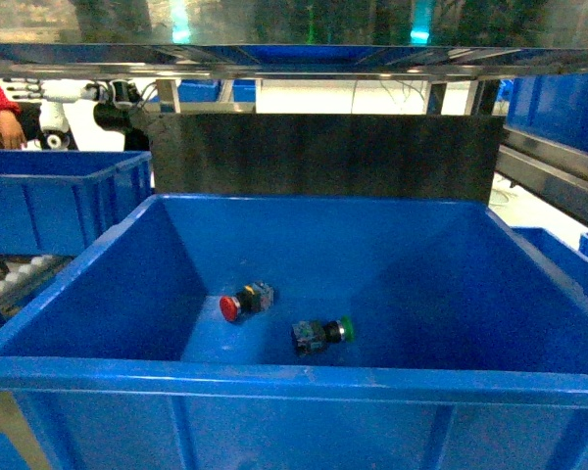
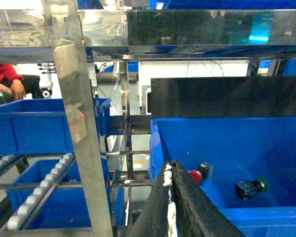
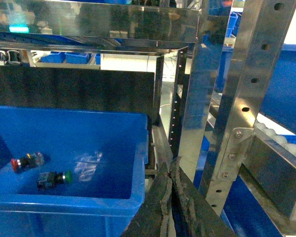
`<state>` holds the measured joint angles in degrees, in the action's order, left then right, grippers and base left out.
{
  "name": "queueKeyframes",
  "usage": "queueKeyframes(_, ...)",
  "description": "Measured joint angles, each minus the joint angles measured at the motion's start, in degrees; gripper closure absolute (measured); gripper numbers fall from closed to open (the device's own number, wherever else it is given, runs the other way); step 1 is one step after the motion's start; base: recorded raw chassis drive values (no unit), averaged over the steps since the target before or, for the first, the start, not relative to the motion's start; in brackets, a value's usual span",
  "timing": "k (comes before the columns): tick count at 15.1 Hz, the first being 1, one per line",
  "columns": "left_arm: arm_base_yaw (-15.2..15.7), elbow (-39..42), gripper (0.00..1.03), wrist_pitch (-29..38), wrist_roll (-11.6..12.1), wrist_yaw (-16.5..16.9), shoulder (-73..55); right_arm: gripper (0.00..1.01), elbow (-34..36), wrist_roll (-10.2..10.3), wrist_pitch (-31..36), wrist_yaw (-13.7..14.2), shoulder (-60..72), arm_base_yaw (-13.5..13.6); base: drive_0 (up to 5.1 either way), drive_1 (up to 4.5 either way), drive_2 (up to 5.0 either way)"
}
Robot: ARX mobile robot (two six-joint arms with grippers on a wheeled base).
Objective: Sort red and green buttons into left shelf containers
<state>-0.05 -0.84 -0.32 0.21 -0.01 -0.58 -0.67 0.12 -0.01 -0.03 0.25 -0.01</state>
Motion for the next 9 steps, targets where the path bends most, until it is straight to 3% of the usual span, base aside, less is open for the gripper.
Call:
queueKeyframes(2, 0.00, 0.00, 0.99, 0.07, -0.09, 0.02, 0.00, 0.99, 0.00, 0.00, -0.17, 0.00, 0.00, 0.00, 0.0, 0.00, 0.0)
queueKeyframes(6, 0.00, 0.00, 0.03, 0.04, 0.00, 0.00, 0.00, 0.03, 0.00, 0.00, -0.17, 0.00, 0.00, 0.00, 0.0, 0.00, 0.0)
queueKeyframes(9, 0.00, 0.00, 0.05, 0.07, -0.04, 0.00, 0.00, 0.03, 0.00, 0.00, -0.17, 0.00, 0.00, 0.00, 0.0, 0.00, 0.0)
